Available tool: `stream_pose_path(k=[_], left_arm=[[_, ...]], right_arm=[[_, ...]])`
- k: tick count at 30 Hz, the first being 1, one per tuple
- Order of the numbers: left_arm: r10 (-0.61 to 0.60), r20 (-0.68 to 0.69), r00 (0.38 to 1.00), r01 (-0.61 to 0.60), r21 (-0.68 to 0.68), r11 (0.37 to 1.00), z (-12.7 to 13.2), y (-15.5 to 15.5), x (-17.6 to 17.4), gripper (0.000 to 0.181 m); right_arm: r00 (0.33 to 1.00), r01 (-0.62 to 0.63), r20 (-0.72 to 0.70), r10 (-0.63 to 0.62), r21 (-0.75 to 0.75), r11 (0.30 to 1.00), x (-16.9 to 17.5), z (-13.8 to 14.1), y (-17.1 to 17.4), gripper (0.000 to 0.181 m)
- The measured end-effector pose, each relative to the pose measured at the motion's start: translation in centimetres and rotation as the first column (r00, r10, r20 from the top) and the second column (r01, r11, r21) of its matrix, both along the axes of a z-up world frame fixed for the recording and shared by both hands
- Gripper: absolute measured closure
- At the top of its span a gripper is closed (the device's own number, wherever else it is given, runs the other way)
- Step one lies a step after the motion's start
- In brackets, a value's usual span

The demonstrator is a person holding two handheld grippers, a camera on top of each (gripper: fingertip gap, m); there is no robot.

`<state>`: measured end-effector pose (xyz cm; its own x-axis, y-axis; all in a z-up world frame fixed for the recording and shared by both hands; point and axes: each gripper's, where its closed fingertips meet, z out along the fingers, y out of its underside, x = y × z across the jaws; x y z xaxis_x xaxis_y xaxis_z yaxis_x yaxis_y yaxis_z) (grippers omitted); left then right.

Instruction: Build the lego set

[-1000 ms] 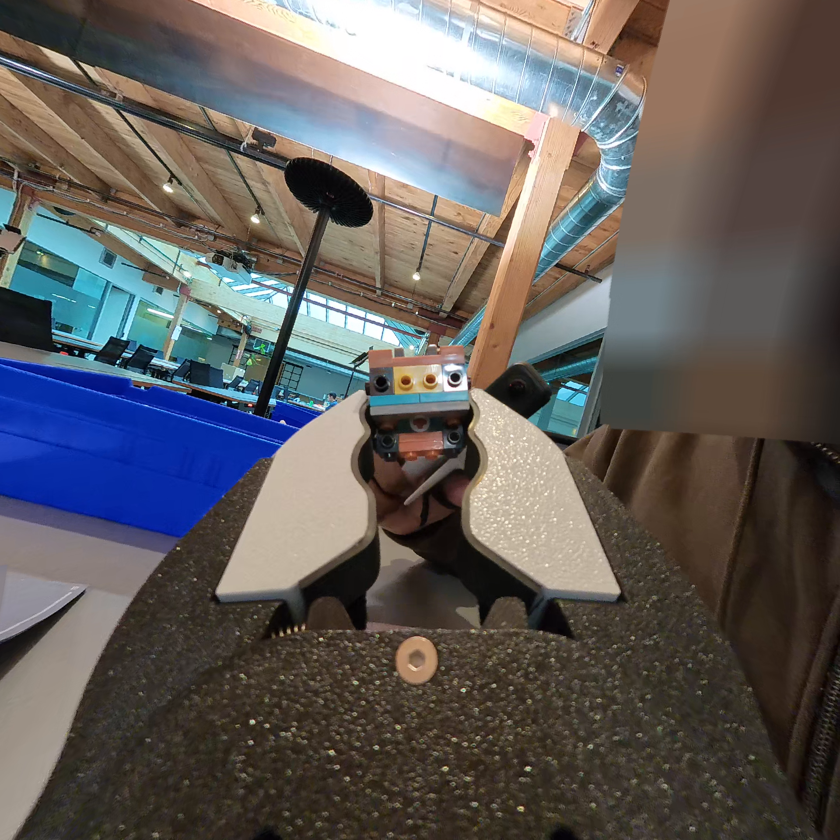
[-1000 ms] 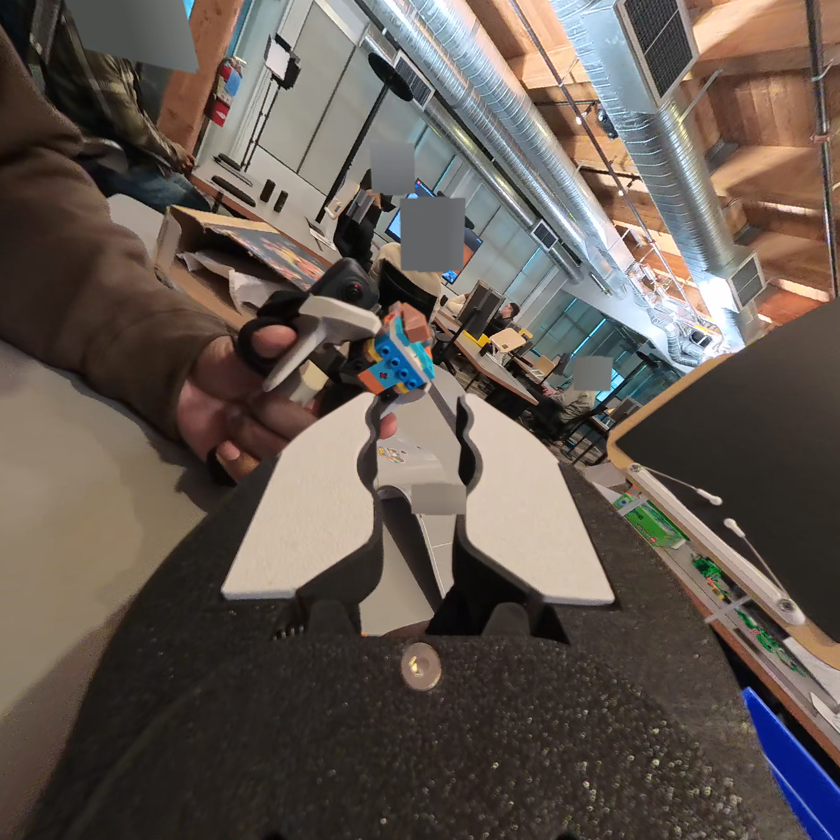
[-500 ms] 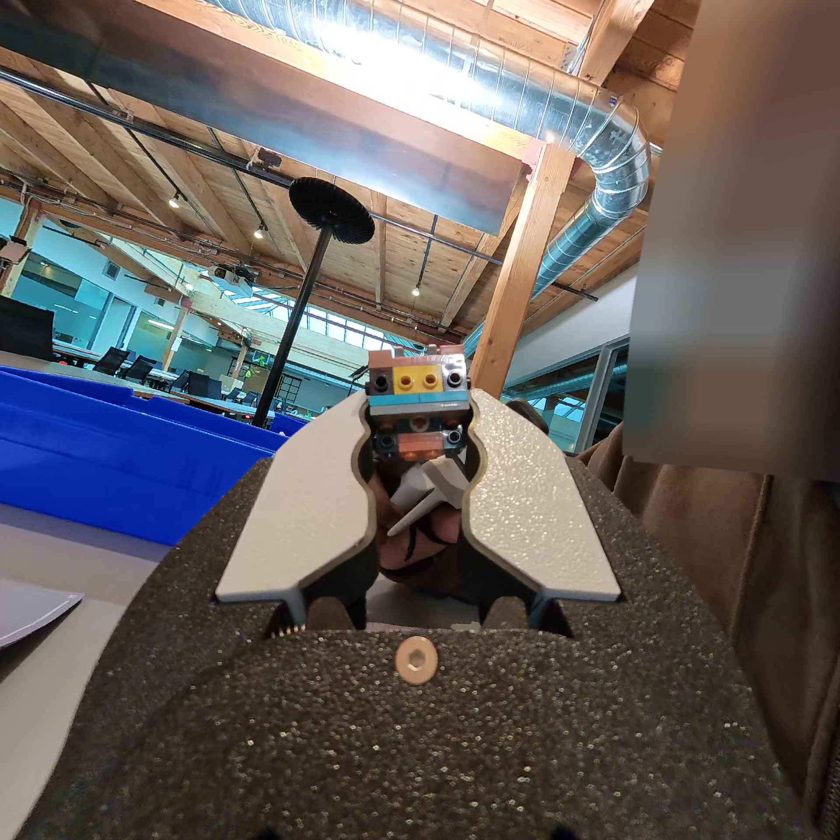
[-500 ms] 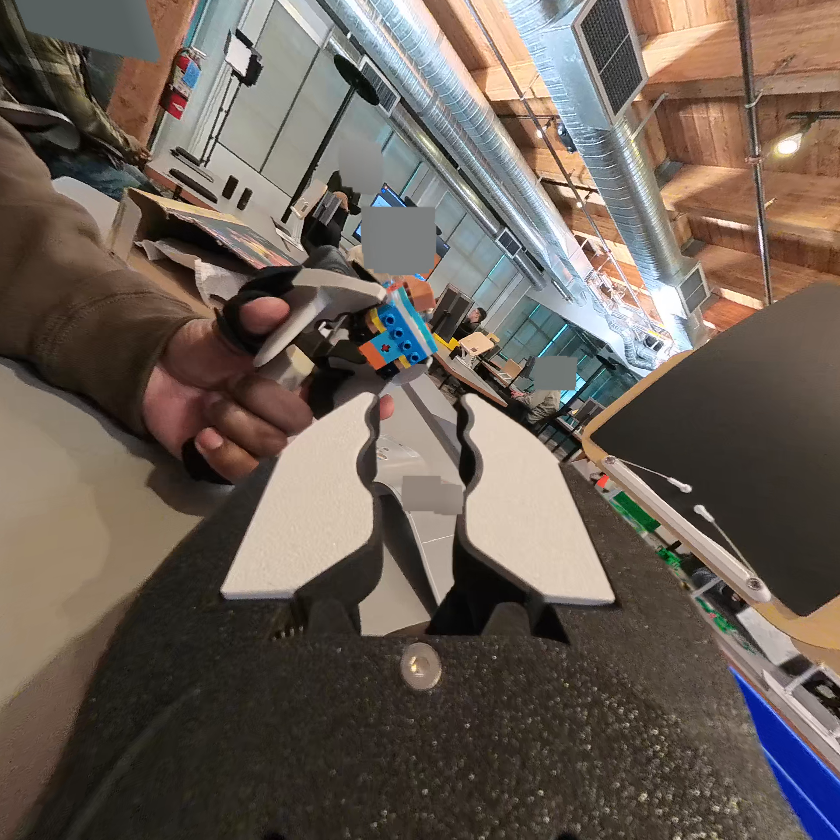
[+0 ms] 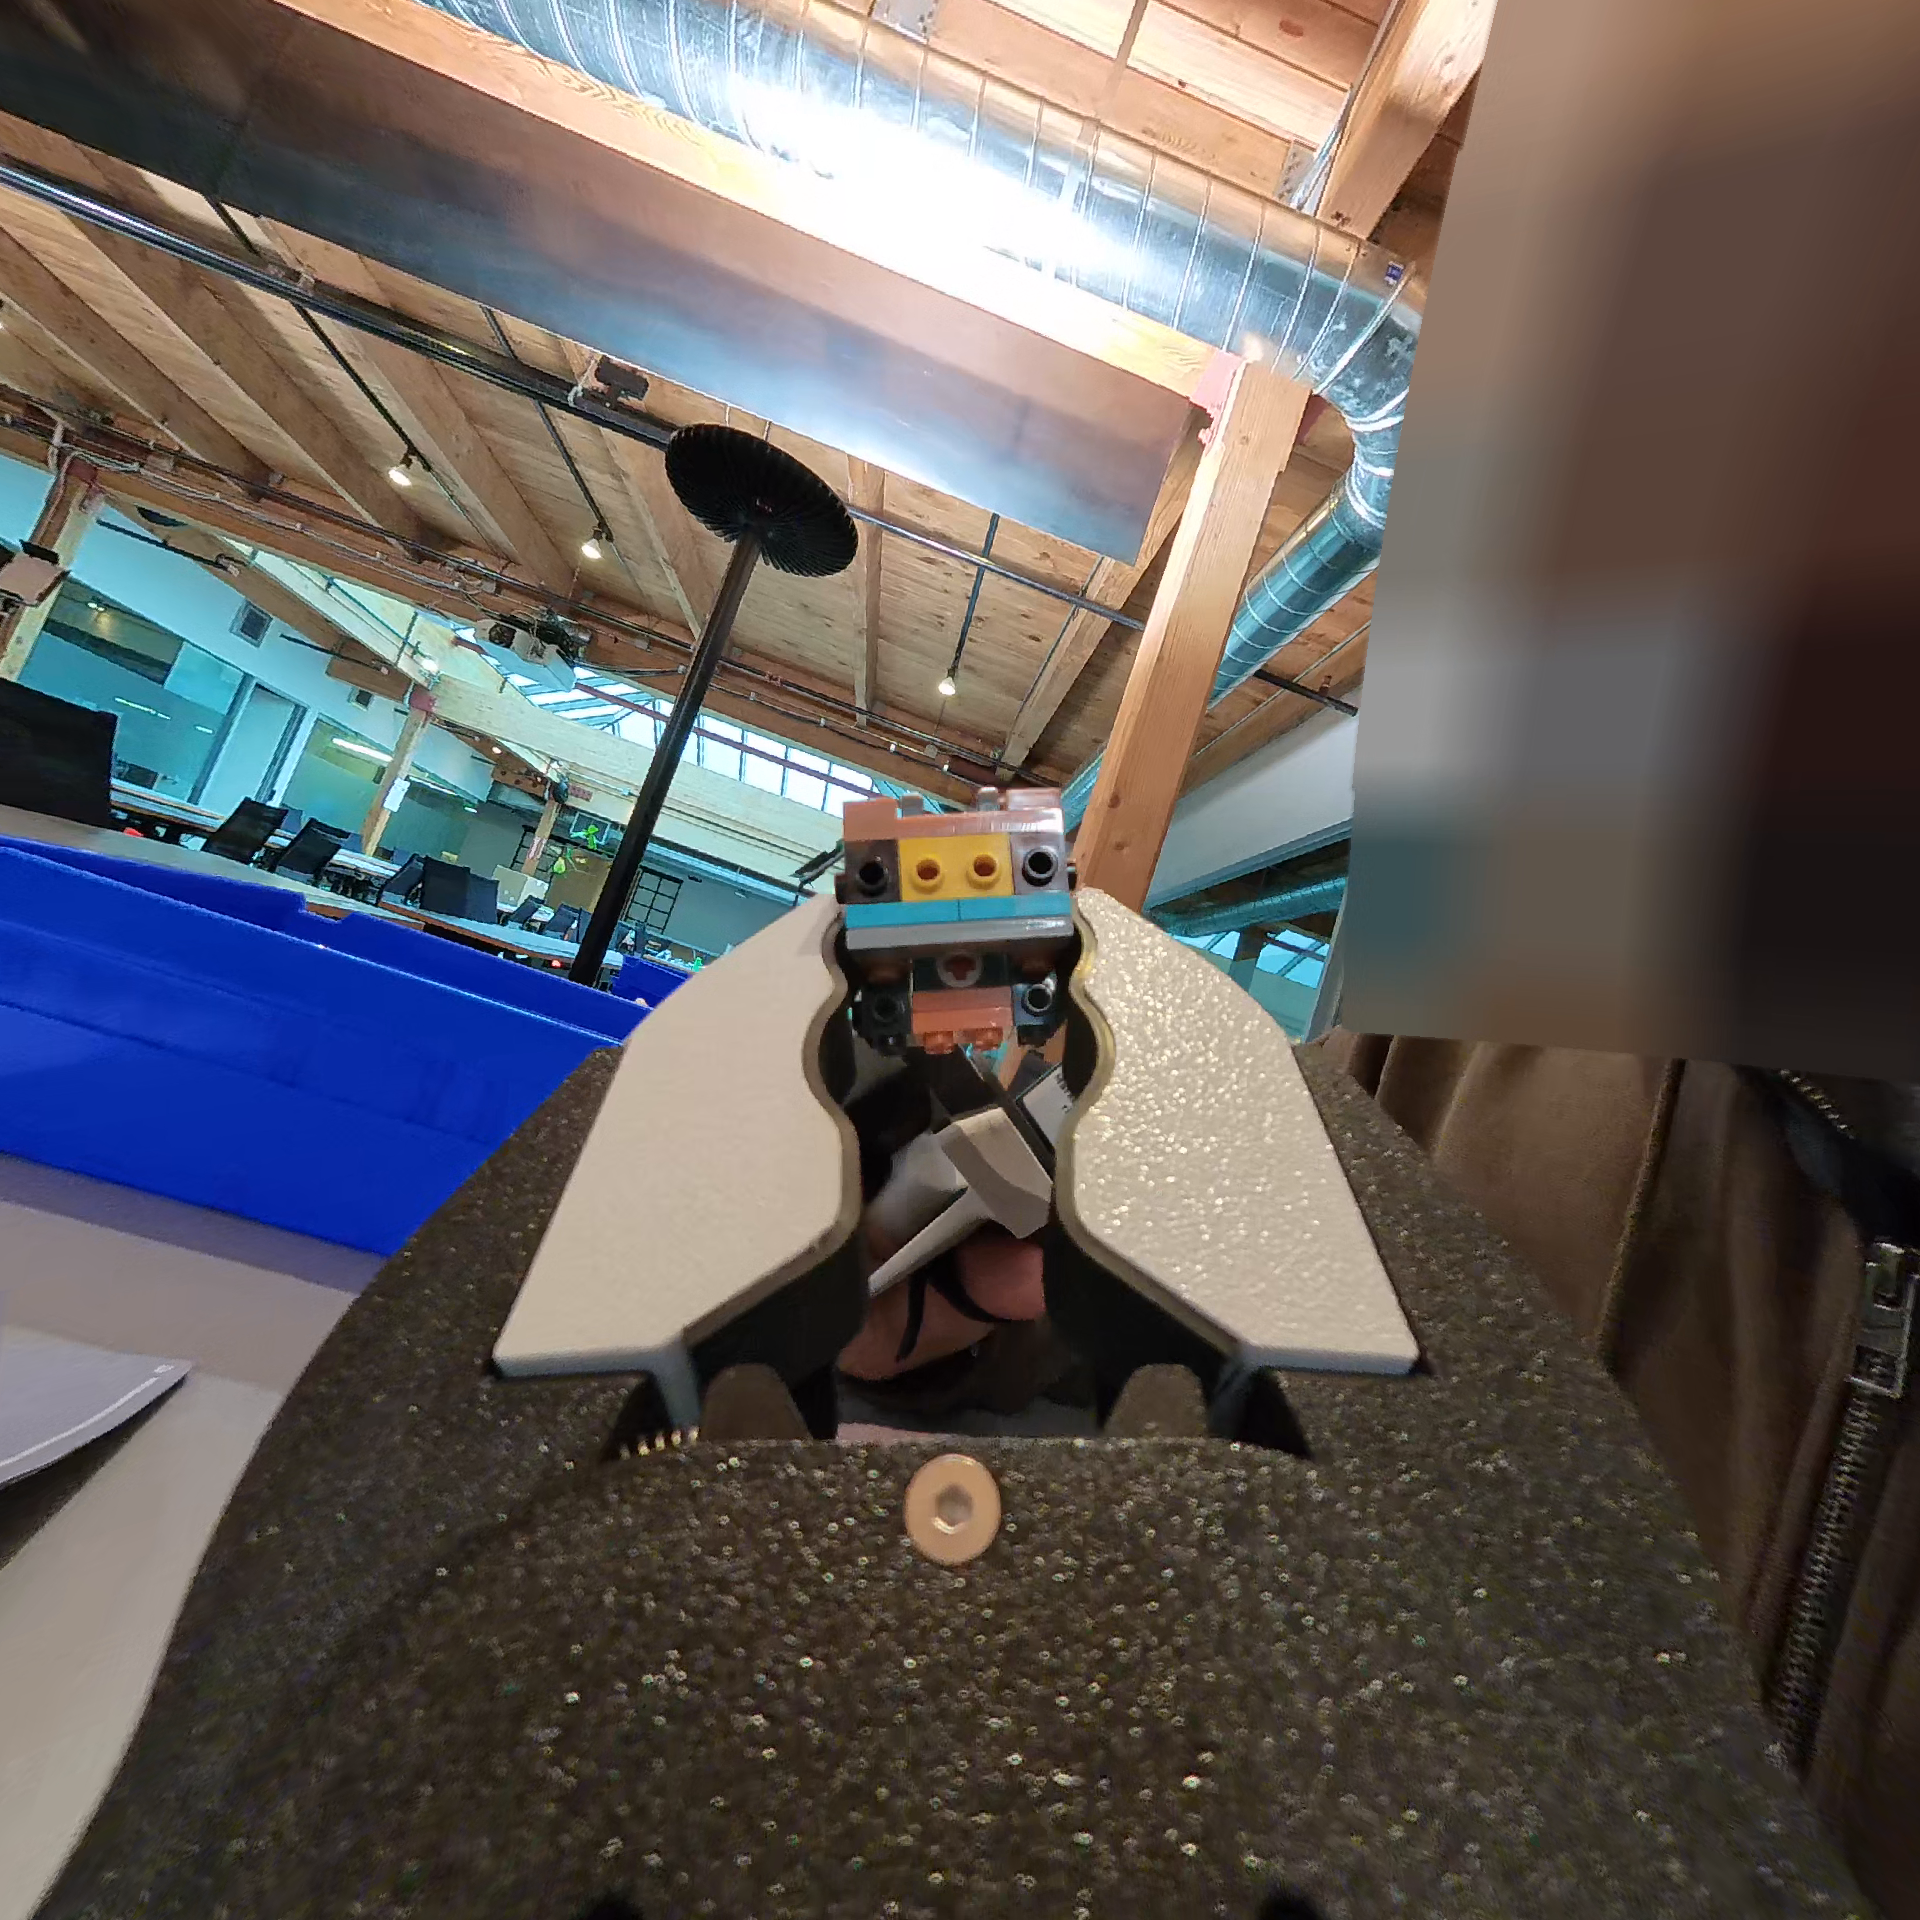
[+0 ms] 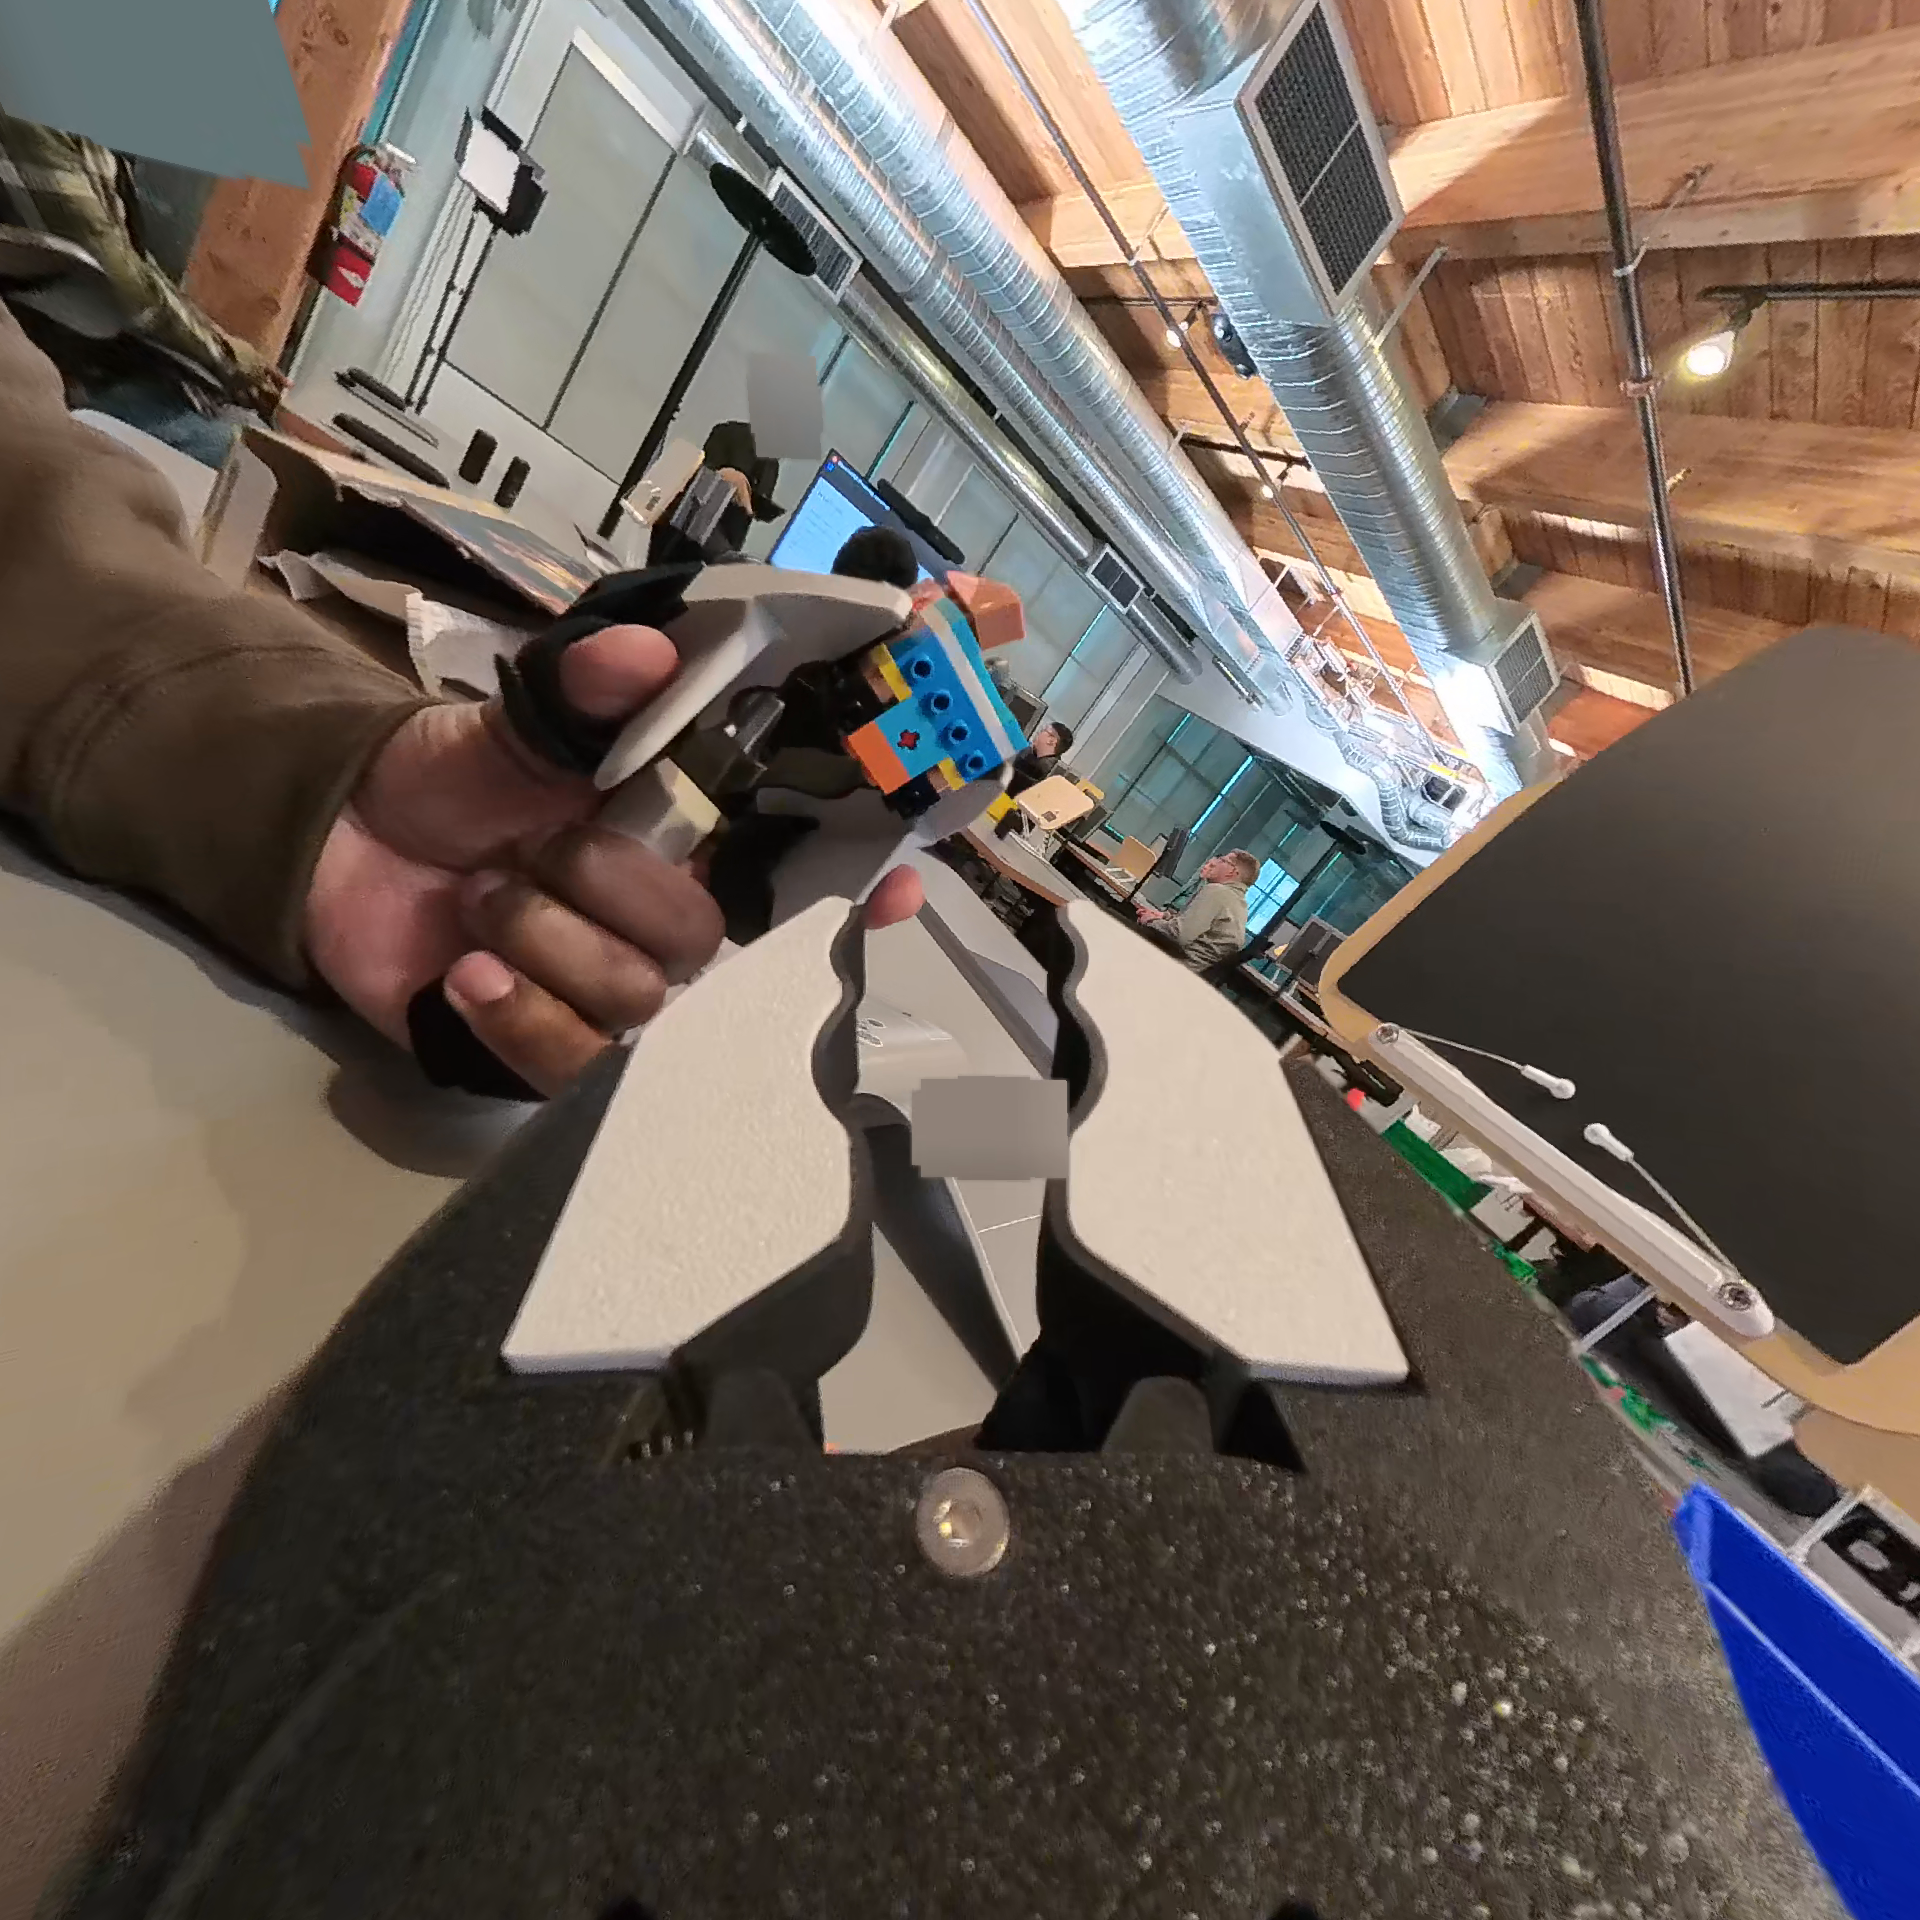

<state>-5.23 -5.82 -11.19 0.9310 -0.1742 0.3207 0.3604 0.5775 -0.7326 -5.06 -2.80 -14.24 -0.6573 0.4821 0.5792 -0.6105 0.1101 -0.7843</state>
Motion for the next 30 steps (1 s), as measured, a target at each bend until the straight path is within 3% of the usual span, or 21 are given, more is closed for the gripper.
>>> stream_pose_path(k=[6,30], left_arm=[[0.006,0.051,0.999,-0.007,0.027,1.0,-0.1,-0.5,-1.1,0.144],[0.003,0.049,0.999,-0.004,0.028,1.0,0.0,-0.7,-0.8,0.144]], right_arm=[[0.999,-0.016,0.047,0.018,-0.035,0.999,-0.8,-0.4,-0.3,0.148],[0.999,-0.027,-0.032,0.026,-0.05,0.998,0.1,1.3,-1.0,0.144]])
